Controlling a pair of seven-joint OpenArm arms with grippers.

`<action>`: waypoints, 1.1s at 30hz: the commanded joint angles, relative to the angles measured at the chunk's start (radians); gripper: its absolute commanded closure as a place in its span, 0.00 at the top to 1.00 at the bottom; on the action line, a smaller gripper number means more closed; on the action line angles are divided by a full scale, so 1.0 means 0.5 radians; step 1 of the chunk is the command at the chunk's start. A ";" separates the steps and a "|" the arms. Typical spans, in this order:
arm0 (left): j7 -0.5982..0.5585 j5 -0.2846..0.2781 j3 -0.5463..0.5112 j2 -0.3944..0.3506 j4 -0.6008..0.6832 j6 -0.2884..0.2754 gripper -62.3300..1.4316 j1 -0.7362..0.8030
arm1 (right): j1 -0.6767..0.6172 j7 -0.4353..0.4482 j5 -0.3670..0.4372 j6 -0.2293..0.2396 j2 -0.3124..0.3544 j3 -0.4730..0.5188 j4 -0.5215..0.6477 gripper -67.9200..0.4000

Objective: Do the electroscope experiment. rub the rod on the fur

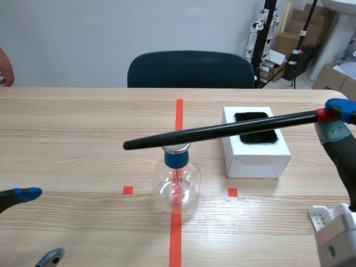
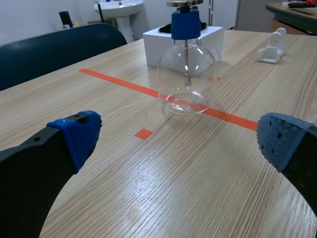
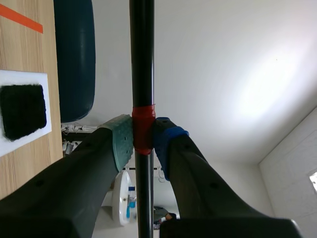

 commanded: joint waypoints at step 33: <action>-0.100 -0.026 0.000 -0.011 0.027 -0.003 1.00 -0.005 | 0.024 -0.028 -0.136 -0.037 0.011 0.013 0.030 0.00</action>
